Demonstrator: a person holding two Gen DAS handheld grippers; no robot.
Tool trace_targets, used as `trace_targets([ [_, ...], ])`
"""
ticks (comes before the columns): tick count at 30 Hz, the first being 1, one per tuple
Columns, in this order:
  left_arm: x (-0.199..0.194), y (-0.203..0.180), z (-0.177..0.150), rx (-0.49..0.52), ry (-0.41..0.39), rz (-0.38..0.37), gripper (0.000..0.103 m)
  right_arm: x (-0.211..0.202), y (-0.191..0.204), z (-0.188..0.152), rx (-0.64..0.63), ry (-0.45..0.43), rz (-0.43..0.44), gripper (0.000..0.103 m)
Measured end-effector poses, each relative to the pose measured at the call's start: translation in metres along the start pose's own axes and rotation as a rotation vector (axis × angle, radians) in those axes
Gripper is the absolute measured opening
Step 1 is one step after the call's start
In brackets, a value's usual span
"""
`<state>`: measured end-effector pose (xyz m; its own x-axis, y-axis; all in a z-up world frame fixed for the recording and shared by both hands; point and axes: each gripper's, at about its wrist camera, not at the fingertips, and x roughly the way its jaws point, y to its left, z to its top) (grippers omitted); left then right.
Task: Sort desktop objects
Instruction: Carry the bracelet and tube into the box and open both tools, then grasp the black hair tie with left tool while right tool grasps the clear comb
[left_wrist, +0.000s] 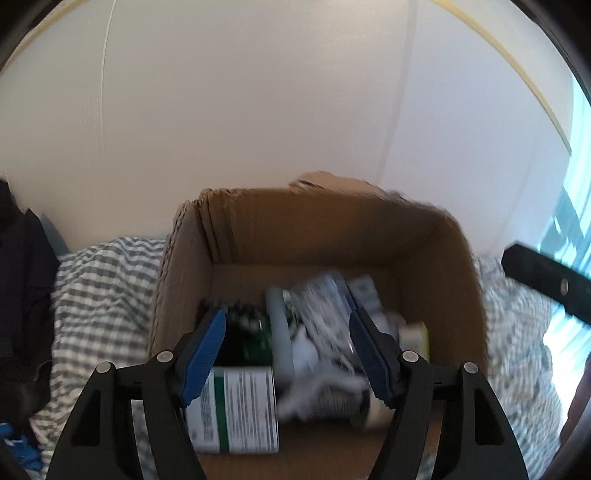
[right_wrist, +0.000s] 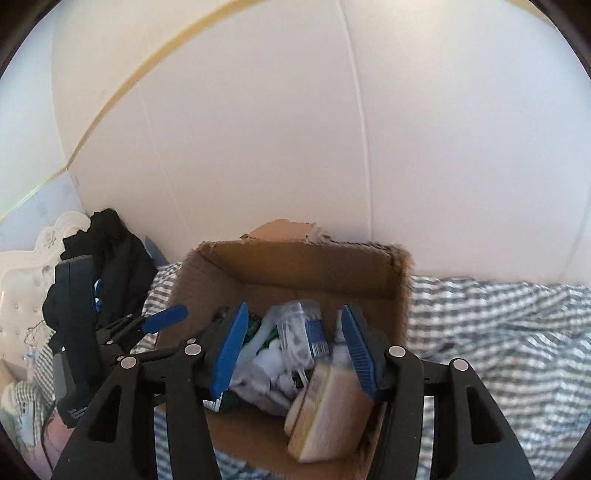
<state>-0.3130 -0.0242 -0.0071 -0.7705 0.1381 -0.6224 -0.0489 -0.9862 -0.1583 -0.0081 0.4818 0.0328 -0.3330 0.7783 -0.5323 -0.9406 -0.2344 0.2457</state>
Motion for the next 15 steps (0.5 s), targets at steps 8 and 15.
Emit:
trace_targets([
  [8,-0.06,-0.039,-0.064,0.097,0.048,0.014,0.087,-0.053,-0.018,-0.061,0.004,0.06,-0.101,0.062],
  [15,-0.048,-0.063,-0.151,0.151,0.158,0.007,0.087,-0.055,-0.026,-0.118,0.036,0.105,-0.134,0.067],
])
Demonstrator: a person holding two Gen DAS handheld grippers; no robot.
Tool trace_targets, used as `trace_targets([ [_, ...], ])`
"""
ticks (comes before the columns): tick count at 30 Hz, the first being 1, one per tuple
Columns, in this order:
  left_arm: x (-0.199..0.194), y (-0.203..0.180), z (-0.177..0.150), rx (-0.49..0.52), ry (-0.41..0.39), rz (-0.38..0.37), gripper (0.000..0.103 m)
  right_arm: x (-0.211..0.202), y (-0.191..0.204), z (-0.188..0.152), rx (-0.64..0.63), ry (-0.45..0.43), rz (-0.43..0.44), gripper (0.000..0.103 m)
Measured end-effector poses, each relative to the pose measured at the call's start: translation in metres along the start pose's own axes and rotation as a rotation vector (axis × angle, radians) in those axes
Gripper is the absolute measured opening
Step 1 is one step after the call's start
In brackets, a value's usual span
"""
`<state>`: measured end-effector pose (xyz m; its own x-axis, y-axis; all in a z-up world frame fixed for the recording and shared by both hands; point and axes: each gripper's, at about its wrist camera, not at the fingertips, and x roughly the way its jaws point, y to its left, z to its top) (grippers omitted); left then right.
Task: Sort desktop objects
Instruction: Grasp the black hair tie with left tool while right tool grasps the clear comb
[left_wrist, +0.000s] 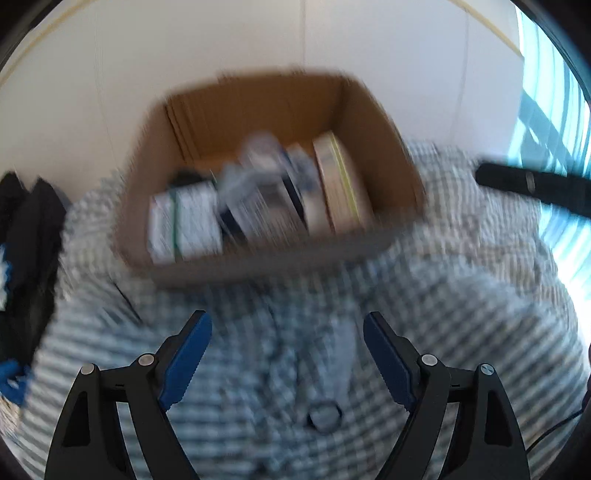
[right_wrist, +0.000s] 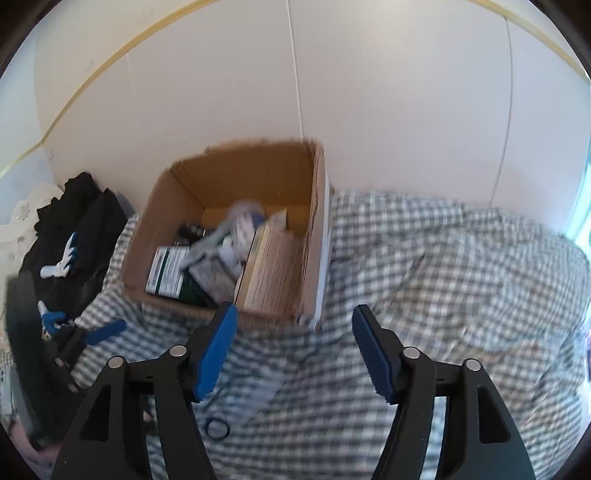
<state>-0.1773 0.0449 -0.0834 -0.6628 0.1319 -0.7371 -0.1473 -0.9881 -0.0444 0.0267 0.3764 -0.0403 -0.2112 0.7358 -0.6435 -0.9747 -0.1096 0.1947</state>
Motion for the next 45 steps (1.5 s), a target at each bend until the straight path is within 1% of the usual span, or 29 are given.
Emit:
trace_targets([
  [2,0.014,-0.008,-0.025,0.006,0.051,-0.025,0.087,0.011,-0.003,-0.02,0.015,0.028,0.022,0.067],
  [3,0.022,-0.012,-0.037,0.0,0.093,-0.047,0.087,0.018,-0.003,-0.028,0.021,0.047,0.029,0.067],
  [4,0.028,-0.015,-0.046,-0.013,0.128,-0.072,0.082,0.026,-0.004,-0.034,0.023,0.072,0.031,0.067],
  [5,0.033,-0.017,-0.053,-0.023,0.157,-0.093,0.074,0.032,-0.006,-0.043,0.024,0.092,0.027,0.067],
  [6,0.04,-0.021,-0.061,-0.025,0.196,-0.113,0.072,0.037,-0.009,-0.049,0.034,0.107,0.019,0.067],
  [8,0.048,-0.026,-0.068,-0.01,0.23,-0.114,0.072,0.042,-0.016,-0.053,0.073,0.133,0.023,0.067],
  [12,0.071,-0.032,-0.072,-0.004,0.308,-0.111,0.072,0.033,-0.026,-0.053,0.109,0.092,0.059,0.067],
  [14,0.08,-0.031,-0.075,-0.012,0.334,-0.105,0.072,0.033,-0.027,-0.054,0.118,0.09,0.069,0.067],
  [16,0.089,-0.031,-0.076,-0.02,0.356,-0.116,0.069,0.035,-0.027,-0.055,0.119,0.1,0.07,0.067],
  [17,0.092,-0.03,-0.077,-0.024,0.367,-0.117,0.059,0.037,-0.027,-0.056,0.116,0.108,0.07,0.067],
  [18,0.096,-0.028,-0.078,-0.032,0.381,-0.113,0.045,0.037,-0.026,-0.055,0.113,0.113,0.069,0.067],
  [20,0.099,-0.024,-0.08,-0.057,0.396,-0.11,0.035,0.04,-0.023,-0.056,0.103,0.117,0.065,0.067],
  [22,0.093,-0.019,-0.08,-0.088,0.374,-0.143,0.033,0.041,-0.022,-0.056,0.095,0.121,0.058,0.067],
  [24,0.085,-0.016,-0.079,-0.104,0.349,-0.163,0.02,0.044,-0.021,-0.057,0.088,0.131,0.045,0.067],
  [26,0.079,-0.013,-0.079,-0.121,0.335,-0.182,0.018,0.046,-0.02,-0.059,0.08,0.14,0.031,0.067],
  [27,0.075,-0.011,-0.079,-0.128,0.321,-0.187,0.015,0.046,-0.019,-0.059,0.075,0.142,0.024,0.067],
  [29,0.071,-0.008,-0.081,-0.13,0.316,-0.19,0.008,0.047,-0.016,-0.06,0.061,0.144,0.013,0.067],
  [33,0.058,0.003,-0.082,-0.158,0.285,-0.202,0.005,0.049,-0.009,-0.063,0.033,0.153,-0.012,0.067],
  [37,0.044,0.023,-0.073,-0.178,0.239,-0.196,0.005,0.054,-0.002,-0.067,0.025,0.183,0.008,0.067],
  [41,0.035,0.045,-0.063,-0.233,0.192,-0.183,0.005,0.073,0.012,-0.076,0.021,0.264,0.044,0.067],
  [44,0.028,0.06,-0.056,-0.252,0.144,-0.153,0.005,0.101,0.027,-0.087,0.001,0.372,0.051,0.067],
  [45,0.028,0.064,-0.054,-0.259,0.133,-0.147,0.005,0.109,0.03,-0.091,0.003,0.394,0.048,0.067],
])
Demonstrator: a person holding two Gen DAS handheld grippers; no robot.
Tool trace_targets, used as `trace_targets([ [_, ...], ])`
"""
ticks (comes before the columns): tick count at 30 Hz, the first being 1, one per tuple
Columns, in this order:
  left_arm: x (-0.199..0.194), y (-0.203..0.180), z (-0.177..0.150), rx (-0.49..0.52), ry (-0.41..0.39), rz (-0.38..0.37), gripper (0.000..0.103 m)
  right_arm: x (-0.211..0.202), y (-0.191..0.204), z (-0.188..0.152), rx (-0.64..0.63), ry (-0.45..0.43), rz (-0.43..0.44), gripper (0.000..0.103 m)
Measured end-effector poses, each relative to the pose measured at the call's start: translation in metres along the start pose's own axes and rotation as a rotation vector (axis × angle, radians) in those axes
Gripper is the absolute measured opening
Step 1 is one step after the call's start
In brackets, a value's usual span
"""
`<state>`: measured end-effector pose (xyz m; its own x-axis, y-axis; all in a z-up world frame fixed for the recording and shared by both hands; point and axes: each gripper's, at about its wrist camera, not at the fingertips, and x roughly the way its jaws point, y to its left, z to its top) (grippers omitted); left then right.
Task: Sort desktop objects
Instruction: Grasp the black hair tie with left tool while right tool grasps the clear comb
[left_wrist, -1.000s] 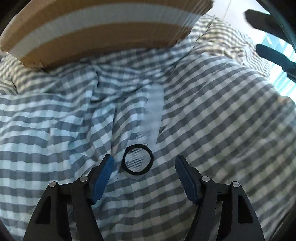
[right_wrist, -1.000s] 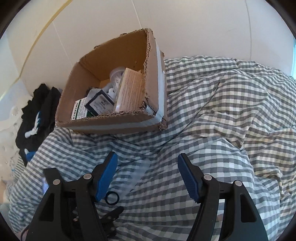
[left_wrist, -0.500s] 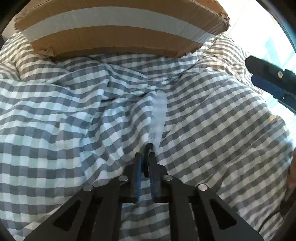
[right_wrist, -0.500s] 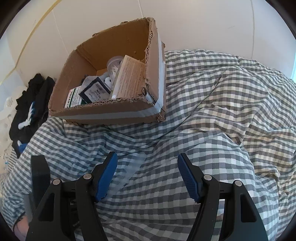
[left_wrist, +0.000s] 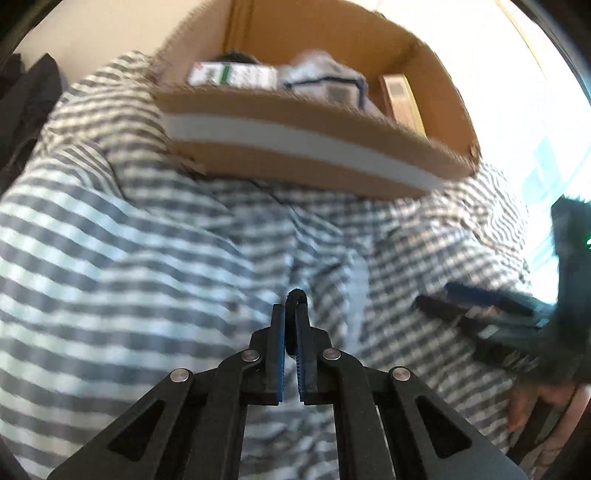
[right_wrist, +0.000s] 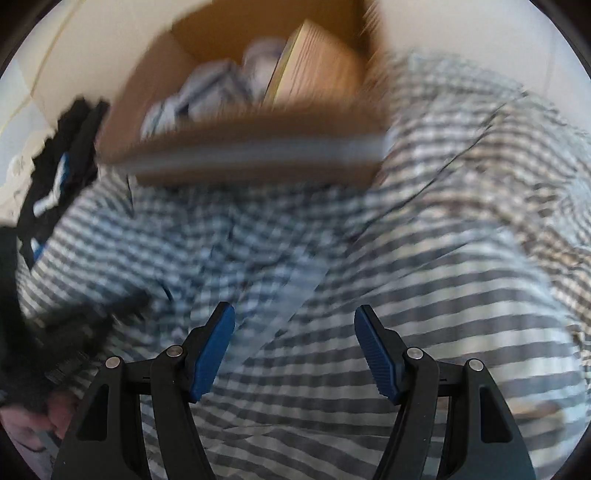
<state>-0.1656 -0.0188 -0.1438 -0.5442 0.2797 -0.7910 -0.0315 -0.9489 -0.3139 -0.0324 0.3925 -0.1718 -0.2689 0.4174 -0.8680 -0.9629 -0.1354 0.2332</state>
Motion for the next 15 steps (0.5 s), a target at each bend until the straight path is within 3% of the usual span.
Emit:
trace_targets([
  [2,-0.002,0.007,0.002,-0.017,-0.01,-0.005,0.005,0.021,0.004,0.001,0.009,0.056,0.006,0.049],
  [3,-0.003,0.01,0.001,-0.022,-0.01,-0.013,0.005,0.031,0.005,0.001,0.012,0.092,0.013,0.047],
  [6,-0.001,0.014,0.0,-0.021,-0.012,-0.024,0.005,0.055,0.006,0.002,0.034,0.155,-0.013,0.046],
  [15,0.009,0.016,-0.003,-0.029,-0.002,-0.041,0.005,0.089,0.003,0.005,0.178,0.219,-0.015,0.05],
])
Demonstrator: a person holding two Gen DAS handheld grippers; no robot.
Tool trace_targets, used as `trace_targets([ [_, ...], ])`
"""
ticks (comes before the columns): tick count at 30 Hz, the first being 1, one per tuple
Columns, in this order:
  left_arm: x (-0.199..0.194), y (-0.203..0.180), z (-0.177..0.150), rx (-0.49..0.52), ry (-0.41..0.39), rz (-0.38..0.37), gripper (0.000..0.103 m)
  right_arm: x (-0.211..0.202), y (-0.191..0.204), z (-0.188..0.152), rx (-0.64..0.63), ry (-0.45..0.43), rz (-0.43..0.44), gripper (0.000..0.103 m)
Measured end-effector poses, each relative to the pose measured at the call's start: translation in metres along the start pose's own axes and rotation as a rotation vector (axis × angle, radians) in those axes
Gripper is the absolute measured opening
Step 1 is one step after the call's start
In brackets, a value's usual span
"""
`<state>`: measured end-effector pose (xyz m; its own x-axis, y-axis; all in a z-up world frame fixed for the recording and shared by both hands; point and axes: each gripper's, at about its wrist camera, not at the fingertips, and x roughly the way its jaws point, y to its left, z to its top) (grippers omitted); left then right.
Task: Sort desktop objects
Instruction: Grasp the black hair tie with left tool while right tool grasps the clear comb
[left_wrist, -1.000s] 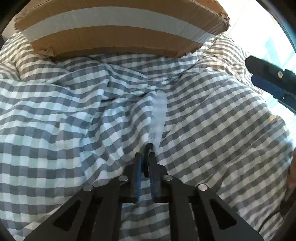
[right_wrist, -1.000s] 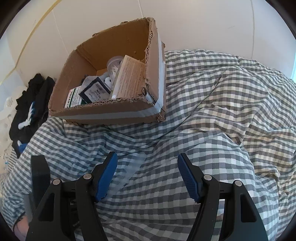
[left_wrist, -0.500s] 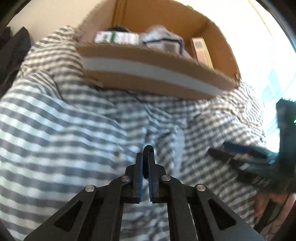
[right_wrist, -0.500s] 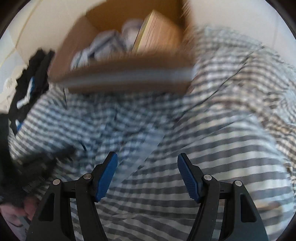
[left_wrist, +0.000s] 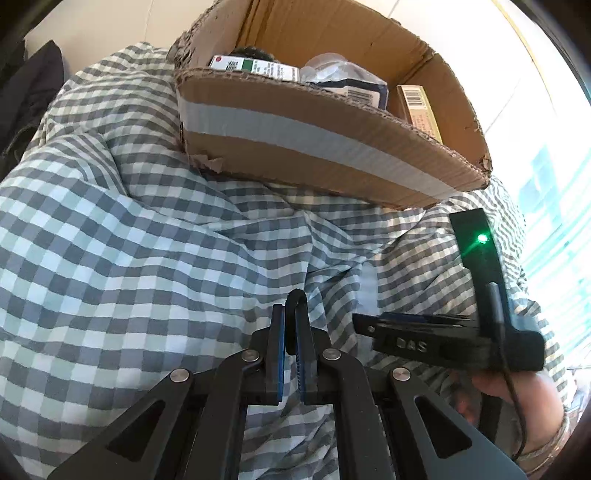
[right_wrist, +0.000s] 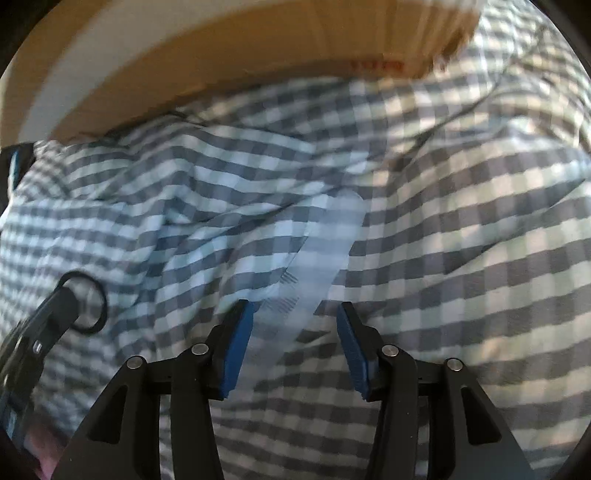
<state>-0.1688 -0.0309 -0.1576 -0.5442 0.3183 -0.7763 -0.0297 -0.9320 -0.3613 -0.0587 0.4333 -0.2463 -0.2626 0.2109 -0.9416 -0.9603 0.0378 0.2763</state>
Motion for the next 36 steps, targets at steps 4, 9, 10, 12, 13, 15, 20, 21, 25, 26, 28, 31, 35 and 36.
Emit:
trace_targets([
  [4,0.003,0.005,-0.002,-0.009,0.009,-0.011,0.005,0.006,0.004,0.002,0.04,-0.002,0.01,0.058],
  [9,0.006,0.01,-0.004,-0.019,0.017,-0.02,0.005,0.013,0.009,-0.001,0.009,-0.006,-0.035,0.056],
  [10,0.007,0.01,-0.004,-0.021,0.019,-0.019,0.005,0.011,0.012,-0.002,-0.003,-0.012,-0.044,0.05],
  [12,0.009,0.01,-0.005,-0.022,0.021,-0.015,0.005,0.008,0.015,-0.008,-0.022,-0.025,-0.054,0.039],
  [13,0.009,0.01,-0.005,-0.023,0.022,-0.014,0.005,0.005,0.014,-0.01,-0.021,-0.034,-0.049,0.034],
  [15,0.009,0.01,-0.006,-0.024,0.02,-0.009,0.005,-0.007,0.012,-0.018,-0.024,-0.069,-0.028,0.032],
  [20,0.006,0.006,-0.008,-0.018,0.005,0.004,0.005,-0.061,0.017,-0.036,-0.055,-0.226,0.03,0.005],
  [21,0.002,0.008,-0.009,-0.016,0.001,0.006,0.005,-0.069,0.019,-0.039,-0.069,-0.237,0.028,0.005],
  [25,-0.009,0.011,-0.009,-0.009,-0.009,0.011,0.005,-0.081,0.017,-0.05,-0.101,-0.25,0.03,0.005],
  [26,-0.01,0.01,-0.01,-0.007,-0.012,0.017,0.005,-0.079,0.015,-0.052,-0.089,-0.237,0.046,0.005],
  [28,-0.011,0.007,-0.012,-0.004,-0.011,0.027,0.005,-0.075,0.016,-0.053,-0.085,-0.216,0.056,0.004],
  [31,-0.013,0.005,-0.016,0.004,-0.006,0.034,0.005,-0.068,0.017,-0.053,-0.087,-0.193,0.062,0.005],
  [35,-0.01,0.004,-0.017,0.008,-0.004,0.045,0.005,-0.047,0.017,-0.048,-0.086,-0.161,0.046,0.038],
  [36,-0.009,0.004,-0.016,0.008,-0.002,0.047,0.005,-0.042,0.018,-0.047,-0.092,-0.142,0.041,0.041],
])
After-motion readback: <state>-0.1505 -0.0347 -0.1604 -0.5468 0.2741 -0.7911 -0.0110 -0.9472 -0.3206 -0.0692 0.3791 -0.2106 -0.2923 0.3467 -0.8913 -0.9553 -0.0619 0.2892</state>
